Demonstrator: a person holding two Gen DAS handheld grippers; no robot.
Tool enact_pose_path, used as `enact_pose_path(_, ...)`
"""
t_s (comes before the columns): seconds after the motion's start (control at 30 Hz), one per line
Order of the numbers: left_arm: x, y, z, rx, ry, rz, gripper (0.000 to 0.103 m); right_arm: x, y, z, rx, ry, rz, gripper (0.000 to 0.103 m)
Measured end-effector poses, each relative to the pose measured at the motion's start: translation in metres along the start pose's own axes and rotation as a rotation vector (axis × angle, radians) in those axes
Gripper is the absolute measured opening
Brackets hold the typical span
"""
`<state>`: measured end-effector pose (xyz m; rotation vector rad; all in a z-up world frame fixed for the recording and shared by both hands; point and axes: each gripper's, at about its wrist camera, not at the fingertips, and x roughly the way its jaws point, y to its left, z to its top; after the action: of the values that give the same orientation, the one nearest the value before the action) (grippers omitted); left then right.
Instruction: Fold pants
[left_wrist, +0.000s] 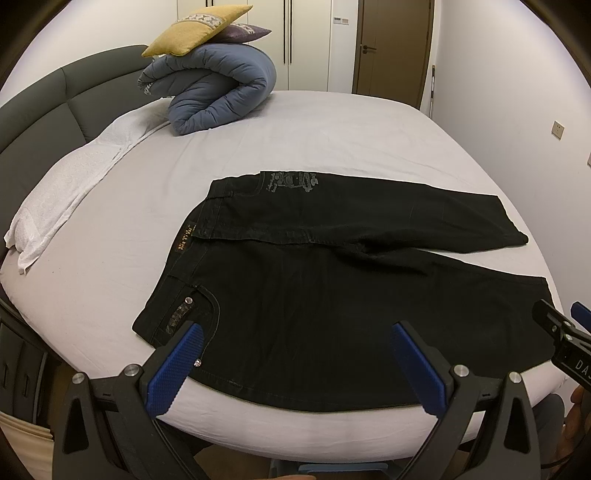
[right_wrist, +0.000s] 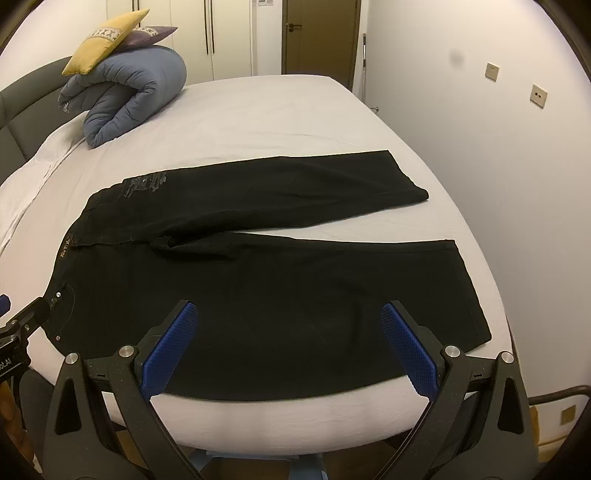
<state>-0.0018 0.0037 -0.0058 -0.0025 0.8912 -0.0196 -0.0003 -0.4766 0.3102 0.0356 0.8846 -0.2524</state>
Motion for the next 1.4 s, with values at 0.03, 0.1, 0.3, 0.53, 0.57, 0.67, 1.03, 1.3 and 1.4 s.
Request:
enact_pose_path(0.03, 0.0001, 0.0002, -0.0004, 0.001, 0.001, 0.0, 0.103, -0.0001, 0.0004, -0.0002, 0.0, 0.0, 0.0, 0.101)
enact_pose_path(0.1, 0.0001, 0.0003, -0.0013, 0.002, 0.002, 0.0, 0.103, 0.0001, 0.0003, -0.0007, -0.001, 0.001, 0.001, 0.101)
enact_pose_path(0.3, 0.0015, 0.0002, -0.0017, 0.001, 0.005, 0.0, 0.103, 0.0009, 0.0026, -0.0032, -0.007, -0.001, 0.002, 0.101)
enact_pose_path(0.53, 0.0015, 0.0001, -0.0018, 0.001, 0.005, 0.0, 0.103, 0.0009, 0.0031, -0.0033, -0.007, 0.0, 0.005, 0.101)
enact_pose_path(0.57, 0.0015, 0.0002, -0.002, 0.001, 0.005, 0.0, 0.103, 0.0009, 0.0035, -0.0033, -0.008, 0.0, 0.004, 0.101)
enact_pose_path(0.67, 0.0014, 0.0003, -0.0018, 0.0, 0.006, -0.001, 0.103, 0.0009, 0.0036, -0.0034, -0.008, 0.001, 0.004, 0.101)
enact_pose_path(1.03, 0.002, 0.0008, -0.0027, 0.0, 0.006, -0.002, 0.103, 0.0013, 0.0098, -0.0069, -0.016, 0.005, 0.009, 0.101)
enact_pose_path(1.3, 0.003, -0.0001, -0.0044, 0.0, 0.007, -0.003, 0.103, 0.0013, 0.0102, -0.0061, -0.017, 0.008, 0.01, 0.101)
enact_pose_path(1.4, 0.0032, -0.0004, -0.005, 0.0, 0.007, -0.004, 0.103, 0.0017, 0.0099, -0.0059, -0.018, 0.005, 0.01, 0.101)
